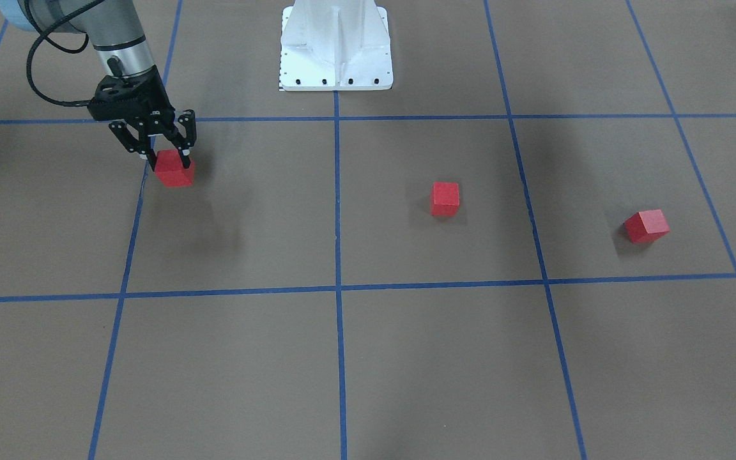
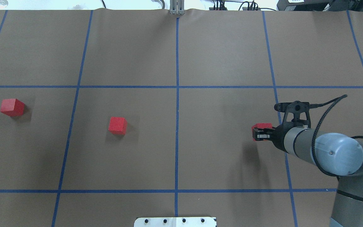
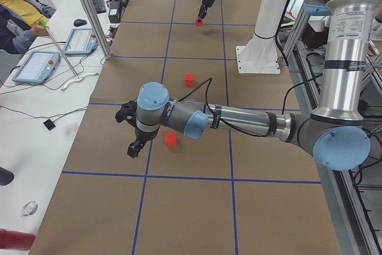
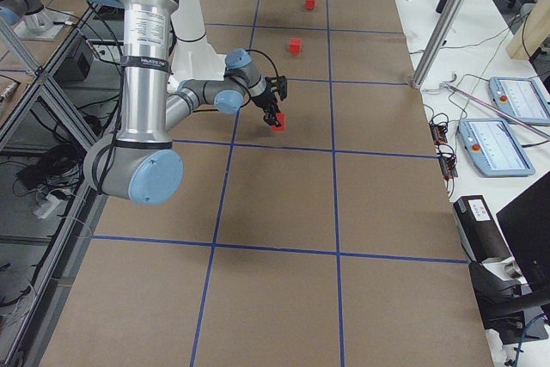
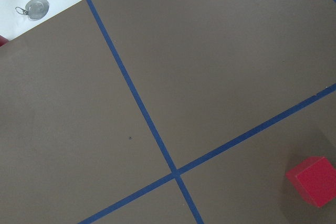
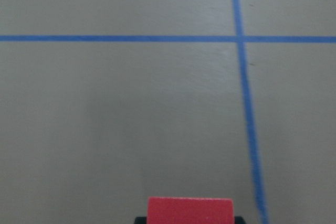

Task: Form red blocks into L shape at center
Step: 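Carry the red cube with the right gripper toward the table center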

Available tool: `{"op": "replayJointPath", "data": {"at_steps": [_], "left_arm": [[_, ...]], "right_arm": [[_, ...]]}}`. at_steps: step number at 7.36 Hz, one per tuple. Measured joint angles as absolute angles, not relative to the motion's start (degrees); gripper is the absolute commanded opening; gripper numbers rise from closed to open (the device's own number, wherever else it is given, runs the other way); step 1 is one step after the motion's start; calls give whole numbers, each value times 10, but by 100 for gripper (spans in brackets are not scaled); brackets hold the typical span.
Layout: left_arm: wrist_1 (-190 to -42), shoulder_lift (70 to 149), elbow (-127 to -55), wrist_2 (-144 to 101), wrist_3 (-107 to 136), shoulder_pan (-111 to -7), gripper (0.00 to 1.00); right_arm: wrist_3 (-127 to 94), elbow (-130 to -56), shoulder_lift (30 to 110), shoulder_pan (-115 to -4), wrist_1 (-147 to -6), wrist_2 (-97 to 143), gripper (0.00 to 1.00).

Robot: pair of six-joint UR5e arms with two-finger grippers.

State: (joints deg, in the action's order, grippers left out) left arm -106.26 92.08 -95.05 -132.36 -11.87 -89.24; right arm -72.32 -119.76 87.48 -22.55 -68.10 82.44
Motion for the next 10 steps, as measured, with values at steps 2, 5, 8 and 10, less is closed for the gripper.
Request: {"op": "replayJointPath", "data": {"at_steps": [2,5,8,10], "left_arm": [[-1063,918,-950,-1324,-119,-893,100],[-1063,914,-949,-1324,-118,-892,100],[-1063,912,-947,-1324,-119,-892,100],[-1063,911,-946,-1324,-119,-892,100]], "right_arm": [[-725,-1158,755,-215,-778,823,0],[-716,-1087,621,-205,-857,837,0],[-723,-1043,558,-205,-900,899,0],[-740,-986,501,-205,-917,905,0]]}}
